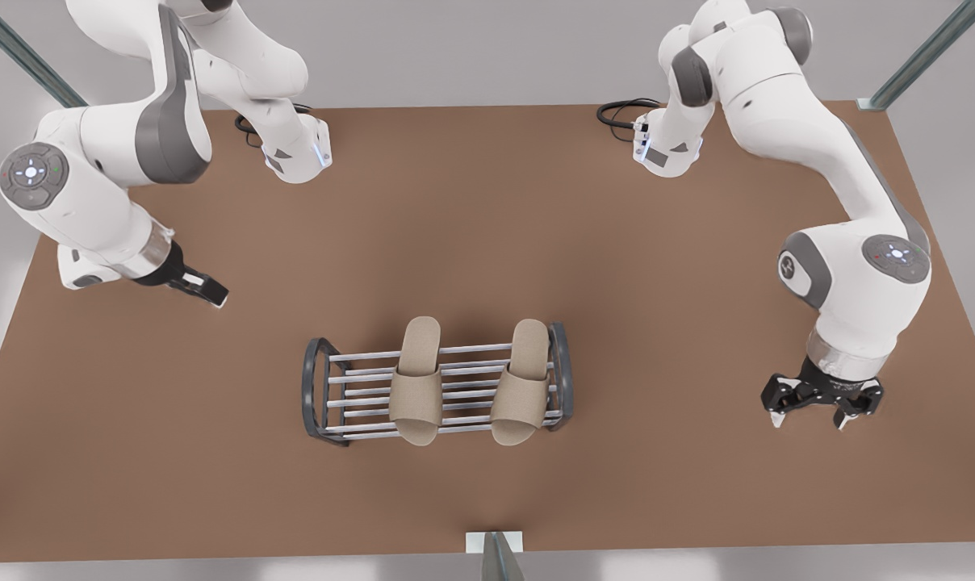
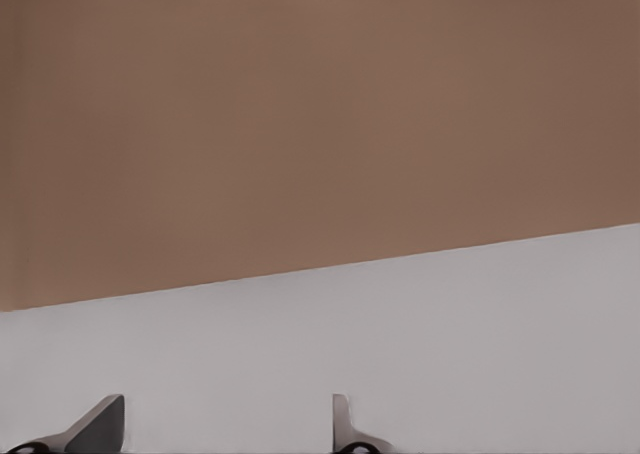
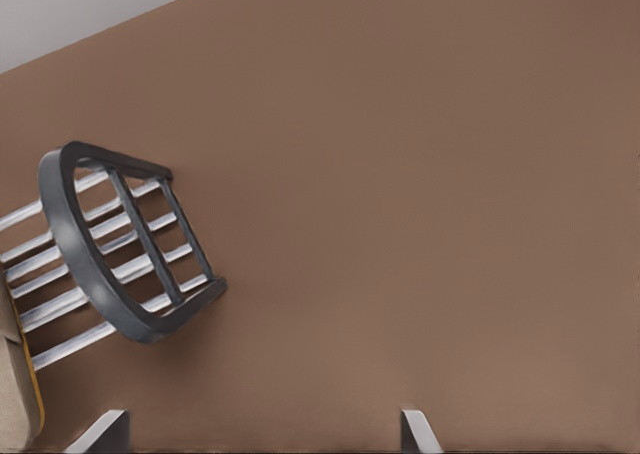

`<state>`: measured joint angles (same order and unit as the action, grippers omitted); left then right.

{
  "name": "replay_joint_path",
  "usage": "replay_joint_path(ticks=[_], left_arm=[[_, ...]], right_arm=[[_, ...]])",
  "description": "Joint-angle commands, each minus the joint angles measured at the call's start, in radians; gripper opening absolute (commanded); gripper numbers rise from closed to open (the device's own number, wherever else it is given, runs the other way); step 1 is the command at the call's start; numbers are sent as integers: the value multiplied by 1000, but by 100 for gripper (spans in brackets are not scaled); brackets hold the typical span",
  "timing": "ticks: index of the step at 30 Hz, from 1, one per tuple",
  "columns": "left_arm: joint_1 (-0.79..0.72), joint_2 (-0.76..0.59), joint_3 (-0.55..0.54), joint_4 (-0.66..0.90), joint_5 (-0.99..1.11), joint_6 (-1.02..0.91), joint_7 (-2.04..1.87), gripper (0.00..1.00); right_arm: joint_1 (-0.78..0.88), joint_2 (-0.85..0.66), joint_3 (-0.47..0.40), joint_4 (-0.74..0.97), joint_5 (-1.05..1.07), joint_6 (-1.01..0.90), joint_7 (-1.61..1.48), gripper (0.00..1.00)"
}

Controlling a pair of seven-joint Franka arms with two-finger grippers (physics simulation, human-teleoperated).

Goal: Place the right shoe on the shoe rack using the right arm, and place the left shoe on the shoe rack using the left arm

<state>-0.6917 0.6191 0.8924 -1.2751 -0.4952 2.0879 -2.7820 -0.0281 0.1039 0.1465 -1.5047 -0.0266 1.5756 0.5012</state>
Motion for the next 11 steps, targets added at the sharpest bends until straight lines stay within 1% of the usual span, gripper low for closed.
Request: replay_joint_path(ticks=[1,2,3,6,7,8,9,10,11], left_arm=[[-22,-6,20,-9,-137,-488,2112,100],[27,-10,31,-12,-137,-517,2424,100],[32,-4,20,0,-135,-508,2506,100],[112,-10,20,158,-123,-598,2518,100],[107,-10,28,160,-121,-620,2571,100],[180,-68,-39,158,-77,-638,2641,100],[467,-214,-505,116,193,-576,2650,100],[626,-386,-819,-134,467,-384,2642,100],[629,-421,-823,-211,466,-318,2645,100]], right_arm=[[-1,0,1,1,0,-120,-414,100],[-3,0,1,1,-1,-121,-414,100],[1,0,1,3,-1,-120,-414,100],[8,2,1,3,-1,-121,-414,100],[7,2,1,3,-1,-121,-415,100],[8,3,1,3,-1,-121,-417,100],[4,3,1,3,0,-121,-417,100],[1,3,1,3,0,-121,-418,100],[1,3,1,1,0,-121,-418,100]])
